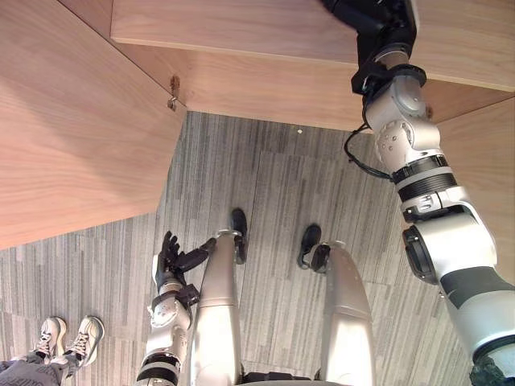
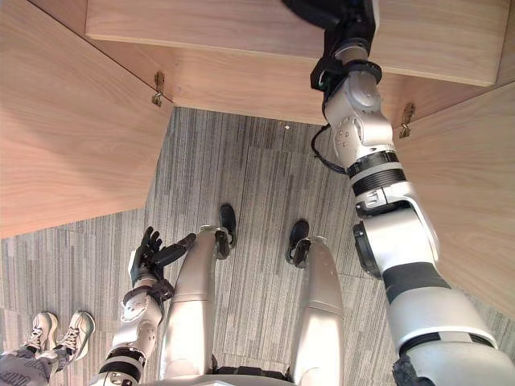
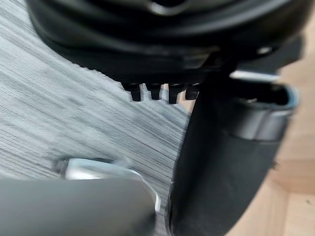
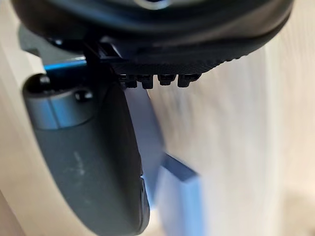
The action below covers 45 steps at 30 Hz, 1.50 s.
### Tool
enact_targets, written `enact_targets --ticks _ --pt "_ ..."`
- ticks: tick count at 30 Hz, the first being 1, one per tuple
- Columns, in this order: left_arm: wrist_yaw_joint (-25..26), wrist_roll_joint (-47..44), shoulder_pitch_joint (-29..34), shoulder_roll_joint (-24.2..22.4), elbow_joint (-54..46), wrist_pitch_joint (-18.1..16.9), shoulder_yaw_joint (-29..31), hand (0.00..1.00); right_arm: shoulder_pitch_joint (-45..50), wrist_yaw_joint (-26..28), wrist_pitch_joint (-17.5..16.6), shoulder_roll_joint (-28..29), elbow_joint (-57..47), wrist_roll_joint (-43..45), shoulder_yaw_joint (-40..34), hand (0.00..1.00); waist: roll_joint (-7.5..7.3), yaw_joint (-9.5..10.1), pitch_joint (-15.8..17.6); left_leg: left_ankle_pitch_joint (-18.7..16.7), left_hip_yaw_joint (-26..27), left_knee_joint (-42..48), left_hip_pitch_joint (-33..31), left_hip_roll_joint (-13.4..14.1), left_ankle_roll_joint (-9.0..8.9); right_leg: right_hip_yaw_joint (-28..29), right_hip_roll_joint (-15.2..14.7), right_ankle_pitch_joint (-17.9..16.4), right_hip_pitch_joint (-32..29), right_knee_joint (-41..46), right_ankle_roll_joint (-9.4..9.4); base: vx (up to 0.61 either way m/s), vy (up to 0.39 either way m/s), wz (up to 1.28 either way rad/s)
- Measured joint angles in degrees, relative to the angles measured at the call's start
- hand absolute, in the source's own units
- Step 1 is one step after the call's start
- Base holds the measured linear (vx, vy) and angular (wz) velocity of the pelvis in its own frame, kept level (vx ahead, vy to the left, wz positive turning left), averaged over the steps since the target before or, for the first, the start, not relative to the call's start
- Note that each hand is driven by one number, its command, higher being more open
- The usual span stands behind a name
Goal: Walk over to the cabinet, pick up the folder, carry it to the office cabinet, place the folder inside the office cabinet, then close the office cabinet door
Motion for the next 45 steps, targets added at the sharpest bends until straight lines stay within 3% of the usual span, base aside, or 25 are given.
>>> enact_targets --ticks 12,21,28,34,39,42,45 --pt "-1.7 0.11 -2.09 0.94 3.88 -0.41 -2.88 1.0 2.13 3.92 -0.02 -4.41 4.01 -14.47 5.77 0.0 -0.96 -0.11 -1.23 -0.06 1.22 -1.98 2.11 0.17 0.08 -0.07 -0.05 0.24 2.06 -2.31 0.33 0.0 -0.009 0.0" --pt "-1.88 0.01 -2.48 1.03 4.49 -0.39 -2.77 1.0 3.73 3.59 0.16 -2.48 4.69 -5.75 5.31 0.0 -0.97 -0.15 -1.23 -0.12 1.34 -2.03 2.13 0.29 0.18 -0.21 -0.01 0.24 2.18 -2.55 0.33 -0.01 -0.011 0.0" --pt "-1.5 -1.2 -2.65 1.0 5.54 -0.39 -1.57 1.0 1.56 -0.2 0.25 2.34 7.79 -3.22 2.99 0.0 -1.04 -0.86 -1.57 -0.12 1.38 -2.01 1.71 0.48 0.19 -0.27 0.12 0.39 1.71 -2.63 0.24 -0.03 -0.034 -0.02" --pt "-0.2 -1.79 -2.68 1.08 5.53 -0.47 -1.1 1.0 -3.05 -4.41 1.7 5.09 11.73 -6.32 3.37 0.0 -1.12 -1.47 -2.52 0.69 1.4 -2.43 -0.19 0.45 0.42 -0.45 0.01 1.18 -0.43 -2.61 0.05 -0.05 -0.025 -0.01" --pt "0.2 -2.2 -2.67 0.3 3.74 -0.97 -1.45 1.0 -9.97 -7.23 2.73 3.69 16.69 -7.55 4.56 0.0 -1.1 -0.41 -2.52 3.33 1.09 -4.81 -1.77 -0.61 0.31 -1.58 -1.13 1.82 -2.33 -2.63 -0.44 -0.08 -0.036 0.15" --pt "0.94 -2.21 -2.67 -0.35 2.83 -1.12 -1.58 1.0 -12.65 -8.39 3.07 1.55 17.11 -8.37 4.75 0.0 -1.09 0.87 -2.51 4.0 0.53 -5.41 -2.32 -0.88 0.25 -2.22 -1.37 1.88 -2.72 -2.63 -0.55 -0.03 -0.038 0.13" --pt "1.32 -2.21 -2.67 -0.78 2.58 -1.01 -1.59 1.0 -14.73 -8.64 3.1 0.31 17.06 -9.72 4.73 0.0 -1.08 0.93 -2.5 4.12 0.52 -5.65 -2.28 -1.2 0.3 -2.39 -1.71 1.88 -2.67 -2.67 -0.55 0.0 -0.008 0.06"
